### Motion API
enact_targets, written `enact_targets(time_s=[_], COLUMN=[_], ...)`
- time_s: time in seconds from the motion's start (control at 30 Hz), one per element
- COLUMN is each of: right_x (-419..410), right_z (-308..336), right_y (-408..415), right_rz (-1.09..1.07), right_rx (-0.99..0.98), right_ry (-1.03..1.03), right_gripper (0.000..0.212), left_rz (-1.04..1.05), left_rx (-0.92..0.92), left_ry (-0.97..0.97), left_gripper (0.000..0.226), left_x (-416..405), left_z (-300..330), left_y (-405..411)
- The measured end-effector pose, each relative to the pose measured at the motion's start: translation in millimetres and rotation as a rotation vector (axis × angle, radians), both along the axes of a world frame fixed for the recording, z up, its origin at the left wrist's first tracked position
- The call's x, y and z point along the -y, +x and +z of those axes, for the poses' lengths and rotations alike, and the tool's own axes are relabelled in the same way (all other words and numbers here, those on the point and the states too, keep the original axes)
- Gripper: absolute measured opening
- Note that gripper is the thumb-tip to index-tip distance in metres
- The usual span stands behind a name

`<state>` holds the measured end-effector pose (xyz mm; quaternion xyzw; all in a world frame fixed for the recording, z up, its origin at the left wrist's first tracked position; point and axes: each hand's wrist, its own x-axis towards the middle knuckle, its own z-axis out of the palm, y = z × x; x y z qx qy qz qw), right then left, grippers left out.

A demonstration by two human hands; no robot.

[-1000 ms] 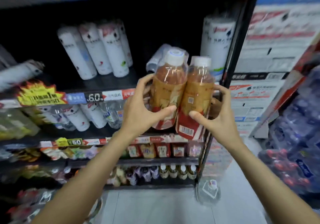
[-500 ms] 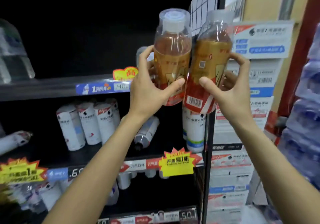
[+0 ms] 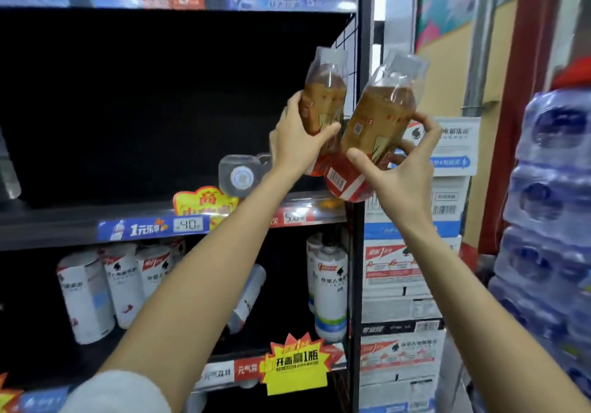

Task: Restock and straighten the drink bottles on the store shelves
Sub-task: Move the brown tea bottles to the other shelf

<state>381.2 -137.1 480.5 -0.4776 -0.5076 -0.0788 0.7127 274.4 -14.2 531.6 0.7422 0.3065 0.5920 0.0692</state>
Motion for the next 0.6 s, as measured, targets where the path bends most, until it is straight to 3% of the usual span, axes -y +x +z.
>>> enact_targets(time_s=[0.37,0.6], right_x=[-20.1,-37.0], right_z=[8.5,11.4], right_y=[9.8,-1.9], right_rz=[-0.042,-0.21], right_rx=[0.049,0.163], right_ry=[-0.069,-0.051], right_gripper=[0.085,0.086], left_rz=[0.118,0.381], left_rx=[-0.085,-0.359], left_ry=[-0.254,-0.191], left_gripper=[0.077,0.064], left_x=[-43.1,-39.3], left_z=[3.2,-0.3], left_y=[10.4,10.6])
